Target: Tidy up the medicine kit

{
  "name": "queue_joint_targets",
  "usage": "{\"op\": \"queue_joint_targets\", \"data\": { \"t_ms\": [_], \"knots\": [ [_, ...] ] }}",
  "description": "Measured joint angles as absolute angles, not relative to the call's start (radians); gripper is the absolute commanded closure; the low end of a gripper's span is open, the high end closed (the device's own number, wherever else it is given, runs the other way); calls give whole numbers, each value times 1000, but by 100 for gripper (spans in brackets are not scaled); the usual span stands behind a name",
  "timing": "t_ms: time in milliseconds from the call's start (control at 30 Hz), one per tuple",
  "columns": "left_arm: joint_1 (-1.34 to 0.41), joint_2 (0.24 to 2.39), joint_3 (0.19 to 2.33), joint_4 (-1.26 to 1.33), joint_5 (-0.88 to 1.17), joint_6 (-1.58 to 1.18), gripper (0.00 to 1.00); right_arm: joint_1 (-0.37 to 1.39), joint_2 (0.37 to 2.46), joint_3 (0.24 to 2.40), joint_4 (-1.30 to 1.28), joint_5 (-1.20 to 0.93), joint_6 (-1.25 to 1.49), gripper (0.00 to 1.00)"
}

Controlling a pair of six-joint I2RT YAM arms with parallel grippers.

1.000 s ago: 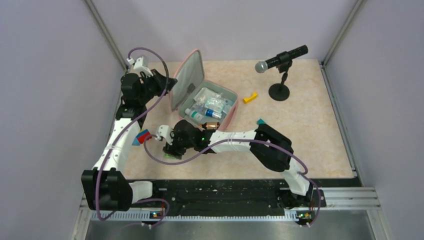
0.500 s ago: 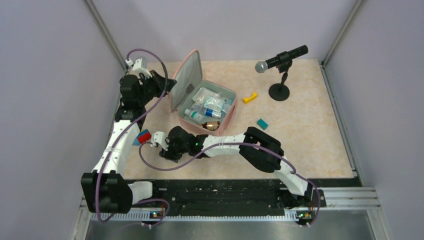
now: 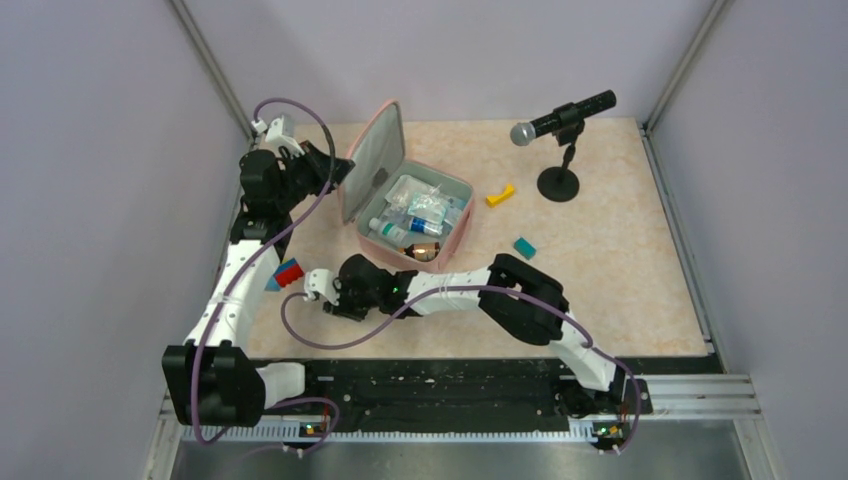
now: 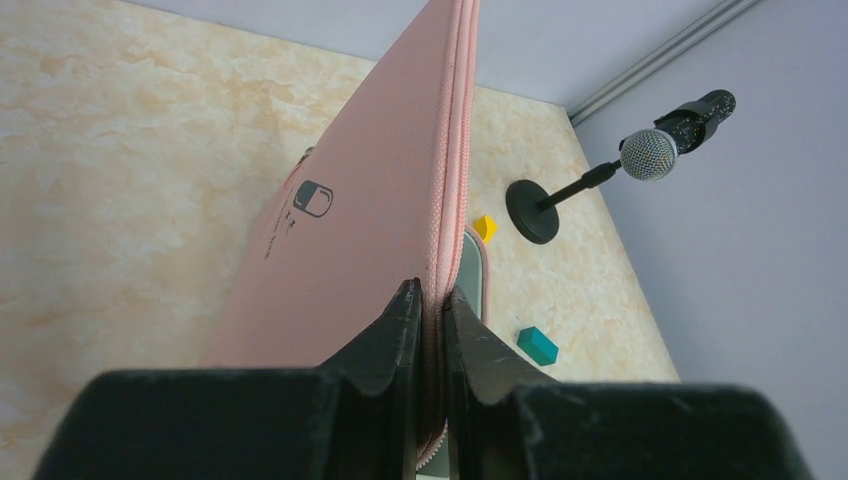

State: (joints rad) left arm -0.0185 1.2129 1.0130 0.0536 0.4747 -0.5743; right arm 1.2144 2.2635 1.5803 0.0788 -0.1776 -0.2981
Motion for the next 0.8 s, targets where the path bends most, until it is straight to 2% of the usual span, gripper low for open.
{"op": "queue_joint_targets", "data": {
  "t_ms": [233,433,633,800],
  "knots": [
    [-19,1219,1013,57,485,-574,100,1205,2174,1503,34,-165,-328,71],
    [-14,1238,1035,51,514,-558,100,1164,1955,1438,-25,-175,-318,71],
    [-11,1246,1053,20,567,-513,100,1049,1745,1433,-14,-187,-224,70],
    [-11,1255,1077,-16,590,-487,100,930,1705,1456,68,-150,-124,70]
  ]
}}
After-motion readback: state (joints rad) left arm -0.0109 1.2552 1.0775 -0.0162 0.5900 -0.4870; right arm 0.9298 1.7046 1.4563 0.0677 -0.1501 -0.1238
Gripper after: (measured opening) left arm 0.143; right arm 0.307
